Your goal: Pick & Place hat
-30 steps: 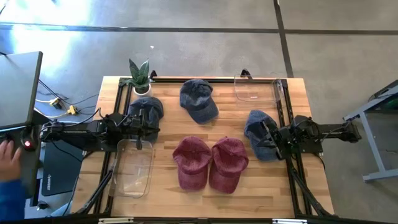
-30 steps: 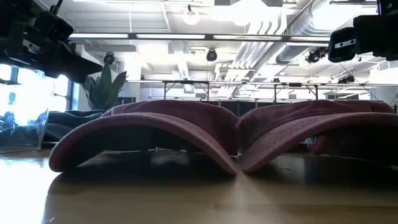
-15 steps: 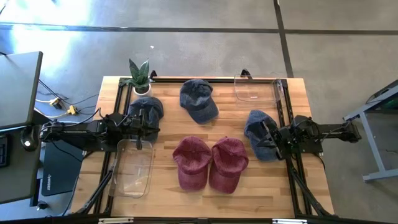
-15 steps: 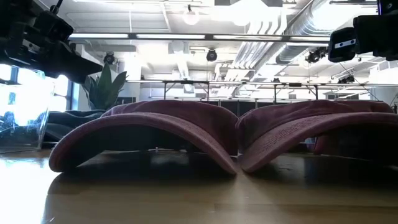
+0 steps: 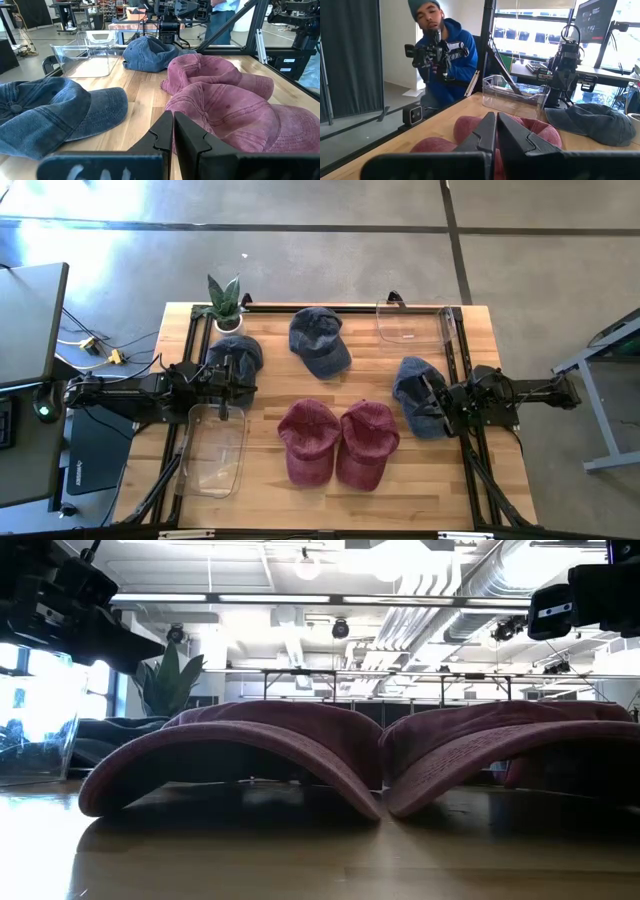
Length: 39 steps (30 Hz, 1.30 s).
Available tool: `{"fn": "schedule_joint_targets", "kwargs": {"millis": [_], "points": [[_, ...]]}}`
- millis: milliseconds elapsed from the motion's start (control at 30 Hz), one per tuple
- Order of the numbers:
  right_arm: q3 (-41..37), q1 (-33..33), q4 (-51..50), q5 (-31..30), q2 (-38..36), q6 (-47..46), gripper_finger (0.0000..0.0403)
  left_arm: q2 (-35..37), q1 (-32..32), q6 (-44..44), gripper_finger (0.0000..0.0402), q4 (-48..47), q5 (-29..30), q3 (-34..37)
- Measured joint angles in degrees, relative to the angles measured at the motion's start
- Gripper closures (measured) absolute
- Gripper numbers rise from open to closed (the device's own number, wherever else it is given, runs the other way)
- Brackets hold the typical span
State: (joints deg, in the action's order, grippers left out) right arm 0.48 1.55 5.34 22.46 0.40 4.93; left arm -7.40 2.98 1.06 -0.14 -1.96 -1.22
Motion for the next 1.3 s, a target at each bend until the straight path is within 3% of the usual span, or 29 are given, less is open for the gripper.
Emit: {"fn": "schedule_joint_targets", "kwargs": {"millis": [667, 933, 1133, 1200, 1300], "points": [[0.0, 0.0, 0.0, 0.0, 0.0, 0.0, 0.0391, 0.0, 0.0, -0.2, 0.0387, 0.0, -0.4, 0.0], [0.0, 0.0, 0.0, 0.0, 0.0, 0.0, 0.0391, 0.0, 0.0, -21.4, 0.0387, 0.0, -0.5, 0.0], [0.0, 0.0, 0.0, 0.0, 0.0, 0.0, 0.0391, 0.0, 0.0, -22.5, 0.0387, 3.9, 3.1, 0.0], [0.0, 0.0, 0.0, 0.0, 0.0, 0.0, 0.0391, 0.0, 0.0, -22.4, 0.0387, 8.3, -1.0, 0.0], [0.0, 0.0, 0.0, 0.0, 0.0, 0.0, 0.0391, -0.2, 0.0, -22.3, 0.0387, 19.6, -11.8, 0.0]]}}
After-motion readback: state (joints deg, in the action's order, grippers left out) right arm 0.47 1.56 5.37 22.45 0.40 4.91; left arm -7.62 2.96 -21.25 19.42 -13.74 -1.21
